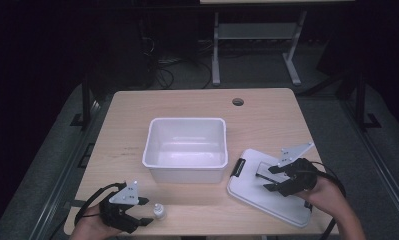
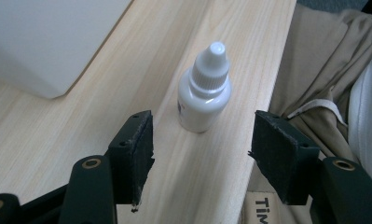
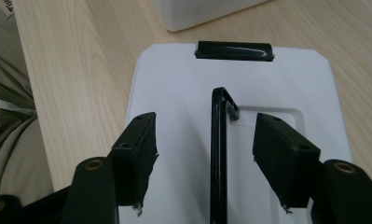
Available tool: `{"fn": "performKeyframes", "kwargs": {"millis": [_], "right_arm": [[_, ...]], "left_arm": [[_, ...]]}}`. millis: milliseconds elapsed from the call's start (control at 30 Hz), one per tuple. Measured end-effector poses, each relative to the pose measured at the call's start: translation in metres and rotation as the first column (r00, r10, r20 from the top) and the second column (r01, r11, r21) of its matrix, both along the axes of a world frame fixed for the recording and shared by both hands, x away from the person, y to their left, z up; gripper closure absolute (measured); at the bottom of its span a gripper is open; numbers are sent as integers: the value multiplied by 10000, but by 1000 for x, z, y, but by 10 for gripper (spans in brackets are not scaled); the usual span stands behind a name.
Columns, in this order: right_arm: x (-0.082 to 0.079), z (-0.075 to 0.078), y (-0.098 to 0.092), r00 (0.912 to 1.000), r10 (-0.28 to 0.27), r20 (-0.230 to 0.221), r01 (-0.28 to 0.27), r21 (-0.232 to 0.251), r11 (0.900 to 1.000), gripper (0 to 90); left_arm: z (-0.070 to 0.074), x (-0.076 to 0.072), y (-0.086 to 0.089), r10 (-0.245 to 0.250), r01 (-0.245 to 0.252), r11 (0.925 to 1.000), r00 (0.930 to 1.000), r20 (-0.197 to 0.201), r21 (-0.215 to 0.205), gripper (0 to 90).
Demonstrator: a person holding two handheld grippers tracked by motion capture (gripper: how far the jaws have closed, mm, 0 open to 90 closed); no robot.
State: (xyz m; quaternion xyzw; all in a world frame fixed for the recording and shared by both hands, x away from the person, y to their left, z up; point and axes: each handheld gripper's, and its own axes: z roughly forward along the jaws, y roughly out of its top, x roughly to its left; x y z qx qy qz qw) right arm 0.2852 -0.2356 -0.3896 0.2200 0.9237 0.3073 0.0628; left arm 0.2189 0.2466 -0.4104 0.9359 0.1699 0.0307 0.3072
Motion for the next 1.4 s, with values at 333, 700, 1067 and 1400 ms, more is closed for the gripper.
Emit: {"fn": "performKeyframes", "kwargs": {"millis": [333, 700, 1067, 1400], "right_arm": [[-2, 0, -5, 10000, -96, -25, 96, 66, 9999, 386], [-3, -1, -8, 9999, -155, -37, 156, 115, 9998, 386], [-4, -2, -9, 9999, -144, -41, 145, 180, 9997, 386], [-3, -2, -8, 9999, -118, -75, 119, 181, 9998, 386]], "left_arm": [[4, 6, -19, -443, 447, 9977, 9990, -84, 504, 416], [1, 12, -32, -602, 613, 9961, 9980, -184, 635, 453], [-8, 14, -33, -652, 664, 9956, 9977, -206, 665, 574], [-5, 15, -31, -561, 571, 9972, 9982, -218, 488, 597]]}}
